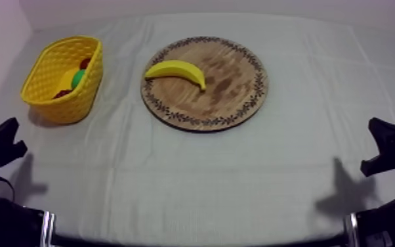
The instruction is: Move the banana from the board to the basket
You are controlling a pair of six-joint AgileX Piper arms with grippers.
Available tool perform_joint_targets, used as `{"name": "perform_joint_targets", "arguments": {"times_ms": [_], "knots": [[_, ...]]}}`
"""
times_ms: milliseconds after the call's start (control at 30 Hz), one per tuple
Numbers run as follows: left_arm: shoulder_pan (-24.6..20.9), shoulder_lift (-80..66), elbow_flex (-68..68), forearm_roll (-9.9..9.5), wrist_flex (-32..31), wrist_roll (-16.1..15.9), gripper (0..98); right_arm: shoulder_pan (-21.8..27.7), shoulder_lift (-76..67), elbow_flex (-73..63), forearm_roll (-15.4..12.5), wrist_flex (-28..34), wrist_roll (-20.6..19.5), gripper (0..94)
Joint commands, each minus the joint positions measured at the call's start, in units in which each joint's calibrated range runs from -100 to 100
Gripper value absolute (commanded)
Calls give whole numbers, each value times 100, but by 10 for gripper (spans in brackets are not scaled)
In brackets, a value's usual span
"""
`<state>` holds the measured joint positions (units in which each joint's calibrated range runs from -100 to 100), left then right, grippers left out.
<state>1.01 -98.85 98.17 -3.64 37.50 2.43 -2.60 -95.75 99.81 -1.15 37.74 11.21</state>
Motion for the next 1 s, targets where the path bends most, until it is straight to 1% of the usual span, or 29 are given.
{"name": "perform_joint_targets", "arguments": {"times_ms": [0, 33, 100, 267, 600, 800, 967], "knots": [[86, 171, -37, -218, -194, 225, 0, 0, 0, -3, 0, -8, 1, 3], [113, 289, -111, -293, -257, 285, 0, 0, 0, -3, 0, -8, 0, 3], [150, 575, -366, -382, -329, 354, 0, 0, 0, -3, 0, -8, 0, 3], [254, 1478, -1386, -452, -302, 392, 0, 0, 0, -3, 0, -8, 0, 3], [655, 3867, -4526, -380, 458, 258, 0, 0, 0, -3, 0, -8, 0, 3], [837, 5270, -6581, -322, 1085, 136, 0, 0, 0, -3, 0, -8, 0, 3], [938, 6278, -8020, -239, 1554, -77, 0, 0, 0, -3, 0, -8, 0, 3]]}}
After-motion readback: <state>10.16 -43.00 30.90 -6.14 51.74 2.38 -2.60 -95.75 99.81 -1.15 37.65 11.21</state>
